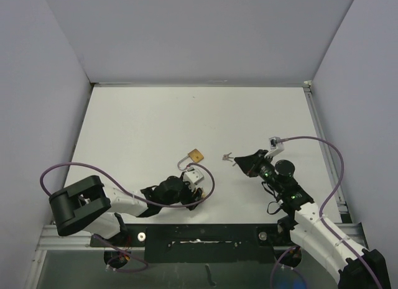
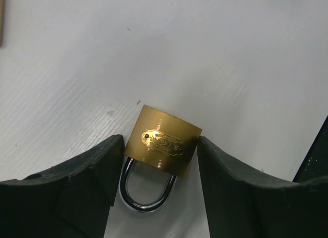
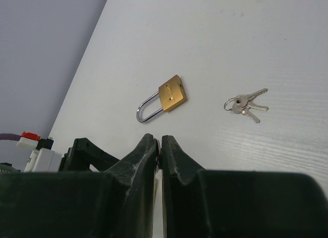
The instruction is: Unlock with the key
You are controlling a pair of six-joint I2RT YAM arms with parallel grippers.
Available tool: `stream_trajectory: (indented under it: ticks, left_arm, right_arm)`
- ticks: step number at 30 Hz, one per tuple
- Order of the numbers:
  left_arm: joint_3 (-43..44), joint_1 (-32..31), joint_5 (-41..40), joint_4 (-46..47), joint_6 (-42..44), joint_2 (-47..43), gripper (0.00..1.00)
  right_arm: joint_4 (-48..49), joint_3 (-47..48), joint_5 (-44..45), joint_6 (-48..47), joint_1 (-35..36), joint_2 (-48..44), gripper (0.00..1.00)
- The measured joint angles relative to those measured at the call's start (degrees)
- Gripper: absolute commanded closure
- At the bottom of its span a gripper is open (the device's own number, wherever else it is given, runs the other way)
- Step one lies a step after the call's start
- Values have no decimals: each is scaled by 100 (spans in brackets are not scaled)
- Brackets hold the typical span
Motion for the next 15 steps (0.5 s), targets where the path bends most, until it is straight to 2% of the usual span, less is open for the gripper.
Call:
stream_trajectory:
  ticks: [7, 15]
  left_arm:
    - [11, 26, 96, 22, -72, 15, 38]
    - [236, 4, 203, -50, -79, 210, 37]
  right_arm:
    - [-20, 0, -70, -2, 0, 70, 100]
    - [-15, 0, -107, 0, 0, 98, 100]
